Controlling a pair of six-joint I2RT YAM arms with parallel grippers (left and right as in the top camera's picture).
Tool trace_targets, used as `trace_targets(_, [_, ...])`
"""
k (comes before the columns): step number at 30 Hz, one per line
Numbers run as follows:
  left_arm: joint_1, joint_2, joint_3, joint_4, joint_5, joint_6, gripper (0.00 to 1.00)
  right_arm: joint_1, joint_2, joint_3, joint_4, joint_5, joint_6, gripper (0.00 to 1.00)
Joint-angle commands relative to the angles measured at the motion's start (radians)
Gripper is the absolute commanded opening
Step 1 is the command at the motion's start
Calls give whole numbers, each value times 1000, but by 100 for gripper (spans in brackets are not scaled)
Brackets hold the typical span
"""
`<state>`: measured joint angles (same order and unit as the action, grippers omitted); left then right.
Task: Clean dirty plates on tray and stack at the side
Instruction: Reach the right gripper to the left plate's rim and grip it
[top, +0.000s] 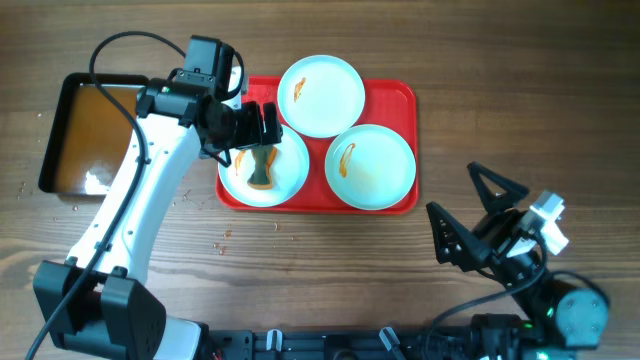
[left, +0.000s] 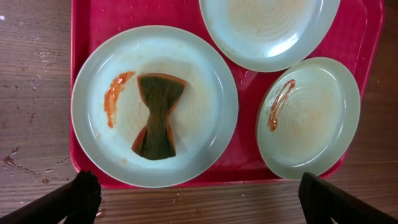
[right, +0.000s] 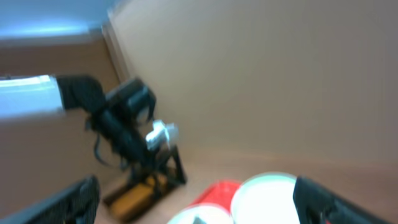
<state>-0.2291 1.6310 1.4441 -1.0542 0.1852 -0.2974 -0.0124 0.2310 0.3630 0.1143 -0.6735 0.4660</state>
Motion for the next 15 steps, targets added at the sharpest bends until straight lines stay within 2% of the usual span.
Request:
trace_targets(1, [2, 5, -6, -1, -4, 5, 100, -2, 359, 383, -443, -79, -340, 100])
trace_targets(4, [2, 5, -6, -1, -4, 5, 100, 9, 621, 654, -702, -87, -471, 100])
trace_targets(8, [2, 5, -6, -1, -4, 5, 100, 119, 909, 1008, -866, -164, -551, 100])
trace_targets(10, [2, 5, -6, -2, -4, 5, 100, 160, 984, 1034, -787, -196, -446, 100])
trace_targets(12, [2, 5, -6, -2, -4, 5, 100, 163, 1070, 1034, -668, -185, -257, 100])
trace_targets(13, [2, 5, -6, -2, -4, 5, 100, 163, 1117, 1034, -629, -185, -111, 100])
trace_targets(14, [2, 5, -6, -1, -4, 5, 100, 164, 1162, 1034, -590, -190, -81, 86])
trace_targets(15, [2, 5, -6, -1, -4, 5, 100, 179, 1217, 1034, -565, -179, -100, 66])
